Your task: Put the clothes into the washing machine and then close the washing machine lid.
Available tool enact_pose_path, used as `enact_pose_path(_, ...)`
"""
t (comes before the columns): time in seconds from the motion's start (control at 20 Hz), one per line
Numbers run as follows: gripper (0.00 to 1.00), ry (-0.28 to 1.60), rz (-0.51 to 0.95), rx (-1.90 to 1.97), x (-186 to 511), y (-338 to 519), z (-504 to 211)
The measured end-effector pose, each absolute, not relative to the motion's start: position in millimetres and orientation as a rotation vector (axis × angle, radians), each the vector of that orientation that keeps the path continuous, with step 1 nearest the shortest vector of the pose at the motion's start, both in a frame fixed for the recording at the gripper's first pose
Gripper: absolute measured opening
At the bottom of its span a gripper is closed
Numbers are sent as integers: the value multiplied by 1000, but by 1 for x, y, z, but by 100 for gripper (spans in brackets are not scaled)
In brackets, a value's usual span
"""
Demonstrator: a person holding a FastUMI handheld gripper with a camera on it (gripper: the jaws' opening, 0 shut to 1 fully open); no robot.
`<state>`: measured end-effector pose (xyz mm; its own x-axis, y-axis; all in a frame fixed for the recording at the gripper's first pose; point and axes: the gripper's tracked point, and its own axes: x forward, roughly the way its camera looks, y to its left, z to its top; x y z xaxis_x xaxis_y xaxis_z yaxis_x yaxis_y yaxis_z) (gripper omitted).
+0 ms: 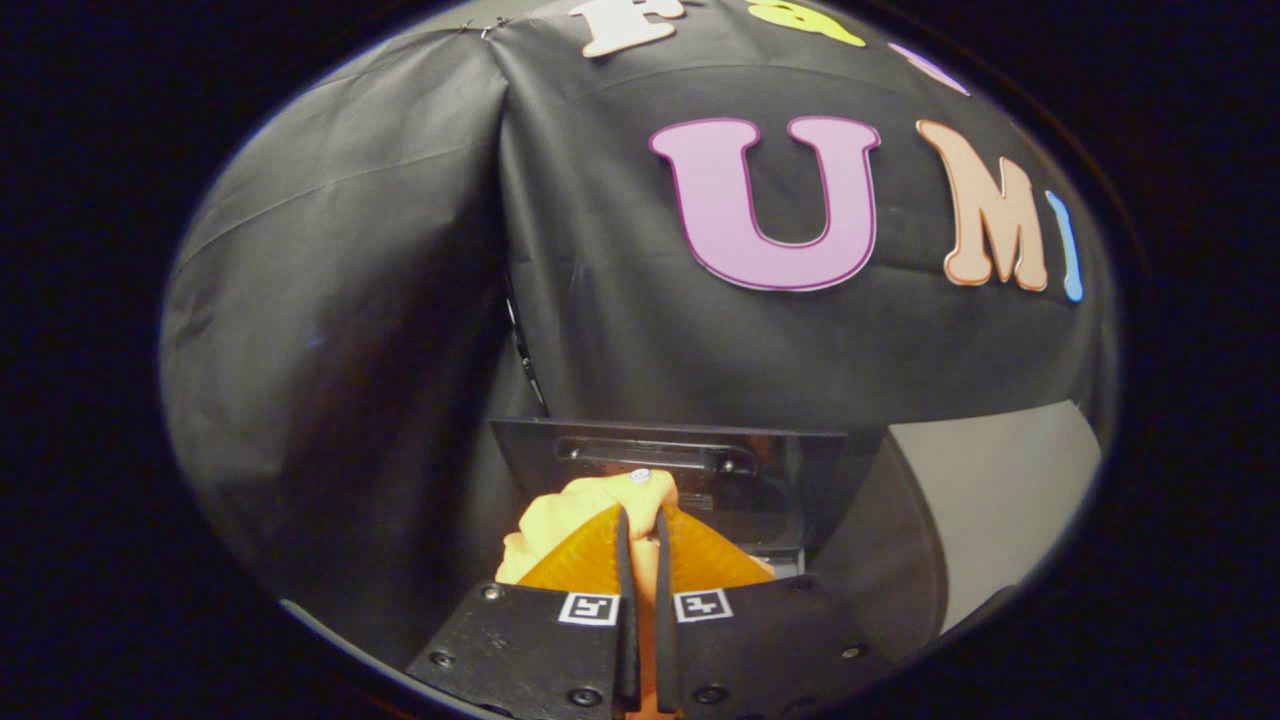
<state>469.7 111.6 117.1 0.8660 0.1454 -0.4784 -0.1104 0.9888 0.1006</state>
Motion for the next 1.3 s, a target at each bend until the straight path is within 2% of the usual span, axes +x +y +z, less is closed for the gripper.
enact_pose_path(0.15, 11, 495, 85, 61, 480, 109, 106)
enact_pose_path(0.25, 22, 458, 69, 69, 491, 108, 108)
enact_pose_path(0.6, 97, 375, 56, 105, 512, 105, 128)
enact_pose_path(1.3, 97, 324, -93, -46, 599, 100, 120)
